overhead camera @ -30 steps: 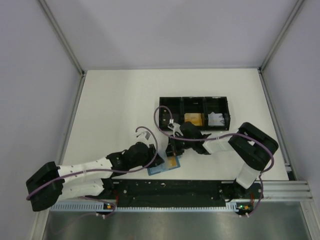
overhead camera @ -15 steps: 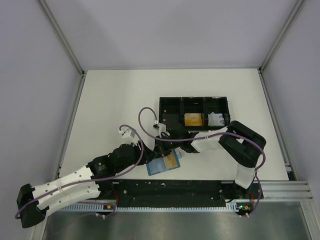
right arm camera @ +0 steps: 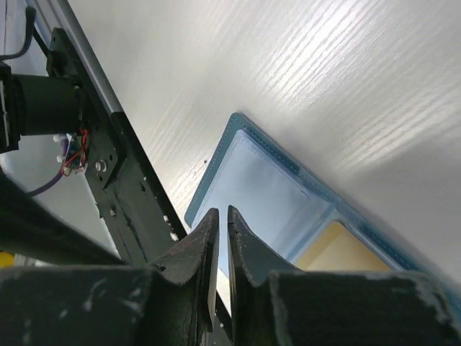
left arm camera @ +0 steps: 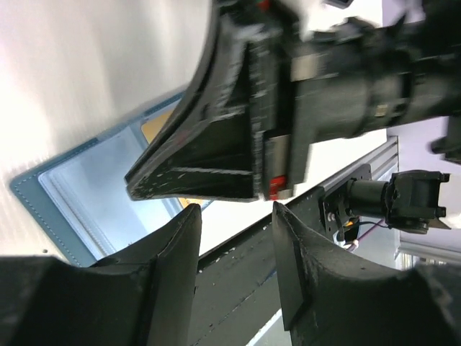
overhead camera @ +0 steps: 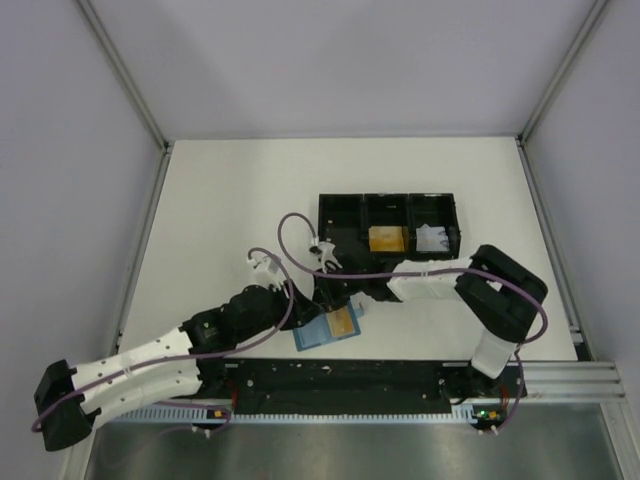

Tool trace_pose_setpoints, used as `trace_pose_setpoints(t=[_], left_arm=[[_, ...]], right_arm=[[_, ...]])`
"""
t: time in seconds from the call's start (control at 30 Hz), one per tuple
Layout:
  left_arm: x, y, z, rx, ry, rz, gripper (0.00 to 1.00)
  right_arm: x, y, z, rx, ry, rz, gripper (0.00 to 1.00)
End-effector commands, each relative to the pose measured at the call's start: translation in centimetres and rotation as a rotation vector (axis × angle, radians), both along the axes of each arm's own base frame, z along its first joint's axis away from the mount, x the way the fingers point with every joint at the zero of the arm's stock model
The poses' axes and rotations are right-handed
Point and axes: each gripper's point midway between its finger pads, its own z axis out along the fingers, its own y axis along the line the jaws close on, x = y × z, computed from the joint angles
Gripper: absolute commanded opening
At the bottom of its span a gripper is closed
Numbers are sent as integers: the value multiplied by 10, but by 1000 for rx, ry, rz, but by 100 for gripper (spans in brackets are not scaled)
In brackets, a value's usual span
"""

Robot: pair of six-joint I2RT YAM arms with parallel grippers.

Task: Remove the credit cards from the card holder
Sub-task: Remove the credit card from the card holder.

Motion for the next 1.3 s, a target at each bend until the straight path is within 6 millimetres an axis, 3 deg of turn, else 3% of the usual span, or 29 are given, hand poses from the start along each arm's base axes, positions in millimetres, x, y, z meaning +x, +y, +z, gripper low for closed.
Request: trace_pose_setpoints(t=[0.0, 0.17, 0.33, 0.53, 0.73, 1.27], left_arm=[[6, -19, 30, -114, -38, -14, 48], [12, -33, 22, -160, -16, -2, 46], [20, -36, -5, -98, 38, 39, 44], [23, -27, -45, -11, 94, 80, 40], [20, -26, -72, 16, 152, 76, 38], [9, -21, -97, 30, 223, 69, 39]], right_arm=[[31, -16, 44, -3, -183, -86, 10], [37, -57, 35, -43, -167, -175, 11], [33, -76, 22, -73, -145, -209, 11], [30, -86, 8, -116, -130, -228, 14], [28, -93, -3, -155, -117, -237, 15], [15, -92, -24, -193, -31, -186, 15]])
